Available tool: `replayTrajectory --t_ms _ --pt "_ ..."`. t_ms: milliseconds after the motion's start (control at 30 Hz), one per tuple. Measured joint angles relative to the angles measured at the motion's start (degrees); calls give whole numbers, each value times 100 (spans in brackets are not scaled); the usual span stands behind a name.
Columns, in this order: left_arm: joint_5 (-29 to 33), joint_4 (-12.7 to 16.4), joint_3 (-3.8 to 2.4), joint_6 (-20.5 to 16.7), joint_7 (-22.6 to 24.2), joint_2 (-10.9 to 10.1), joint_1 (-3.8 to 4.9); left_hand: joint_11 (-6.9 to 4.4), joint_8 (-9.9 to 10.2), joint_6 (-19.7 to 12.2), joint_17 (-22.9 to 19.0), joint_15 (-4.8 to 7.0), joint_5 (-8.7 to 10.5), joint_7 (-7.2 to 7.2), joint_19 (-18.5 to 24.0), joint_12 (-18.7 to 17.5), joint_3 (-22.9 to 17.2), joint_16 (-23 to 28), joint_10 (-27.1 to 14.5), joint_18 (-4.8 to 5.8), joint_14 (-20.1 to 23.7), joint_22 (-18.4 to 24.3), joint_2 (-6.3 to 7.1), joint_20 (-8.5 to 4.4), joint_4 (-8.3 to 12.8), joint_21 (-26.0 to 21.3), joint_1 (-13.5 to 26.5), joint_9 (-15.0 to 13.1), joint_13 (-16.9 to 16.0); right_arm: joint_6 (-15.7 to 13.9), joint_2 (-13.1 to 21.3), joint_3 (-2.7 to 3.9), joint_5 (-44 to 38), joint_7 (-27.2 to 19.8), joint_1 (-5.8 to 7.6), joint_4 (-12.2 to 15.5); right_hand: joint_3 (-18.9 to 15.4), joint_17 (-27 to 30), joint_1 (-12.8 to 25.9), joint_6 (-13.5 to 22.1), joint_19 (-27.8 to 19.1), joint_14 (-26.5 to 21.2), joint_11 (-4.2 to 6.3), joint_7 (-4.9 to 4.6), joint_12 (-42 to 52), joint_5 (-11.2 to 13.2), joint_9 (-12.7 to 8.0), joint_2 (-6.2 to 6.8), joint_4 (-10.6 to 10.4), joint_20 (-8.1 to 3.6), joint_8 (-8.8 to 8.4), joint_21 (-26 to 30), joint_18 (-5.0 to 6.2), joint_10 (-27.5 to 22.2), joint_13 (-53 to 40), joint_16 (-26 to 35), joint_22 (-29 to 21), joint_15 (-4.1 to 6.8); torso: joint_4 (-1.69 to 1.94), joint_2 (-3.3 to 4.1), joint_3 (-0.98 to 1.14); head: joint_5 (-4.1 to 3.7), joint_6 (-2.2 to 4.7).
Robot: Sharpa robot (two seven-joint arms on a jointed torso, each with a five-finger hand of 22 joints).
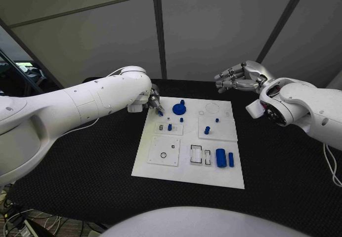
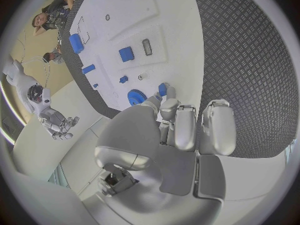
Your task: Assemble the parts on the task board
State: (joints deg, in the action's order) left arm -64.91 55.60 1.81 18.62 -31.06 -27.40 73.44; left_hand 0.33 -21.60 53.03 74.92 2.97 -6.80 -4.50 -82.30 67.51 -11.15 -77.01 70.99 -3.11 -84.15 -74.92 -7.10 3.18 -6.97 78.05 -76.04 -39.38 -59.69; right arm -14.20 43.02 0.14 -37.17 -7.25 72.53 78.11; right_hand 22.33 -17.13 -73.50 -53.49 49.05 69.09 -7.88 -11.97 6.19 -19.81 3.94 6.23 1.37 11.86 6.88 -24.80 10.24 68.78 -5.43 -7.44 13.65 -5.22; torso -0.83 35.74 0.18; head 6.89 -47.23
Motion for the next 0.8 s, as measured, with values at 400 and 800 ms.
replayTrajectory --t_ms 400,800 --pt "161 204 2 -201 108 -183 -7 -40 -158 1 0 19 -27 0 -51 -2 -1501 -90 89 0 20 0 494 -51 426 88 235 -286 -3 1 -6 0 -1 -2 0 -5 0 -1 0 0 0 0 0 0 0 -3 0 0 0 0 0 0 0 0 -1 0 0 0 13 -1 0 -3 -5" --pt "276 658 -1 -601 232 -436 -8 -52 -260 -20 0 18 -19 21 -51 -34 -2152 -123 134 0 20 0 788 -51 500 109 488 -435 25 1 5 0 -1 -3 0 -6 0 -1 0 0 0 0 0 0 0 -28 0 0 0 0 0 0 0 0 4 0 1 0 12 -1 1 37 -2"
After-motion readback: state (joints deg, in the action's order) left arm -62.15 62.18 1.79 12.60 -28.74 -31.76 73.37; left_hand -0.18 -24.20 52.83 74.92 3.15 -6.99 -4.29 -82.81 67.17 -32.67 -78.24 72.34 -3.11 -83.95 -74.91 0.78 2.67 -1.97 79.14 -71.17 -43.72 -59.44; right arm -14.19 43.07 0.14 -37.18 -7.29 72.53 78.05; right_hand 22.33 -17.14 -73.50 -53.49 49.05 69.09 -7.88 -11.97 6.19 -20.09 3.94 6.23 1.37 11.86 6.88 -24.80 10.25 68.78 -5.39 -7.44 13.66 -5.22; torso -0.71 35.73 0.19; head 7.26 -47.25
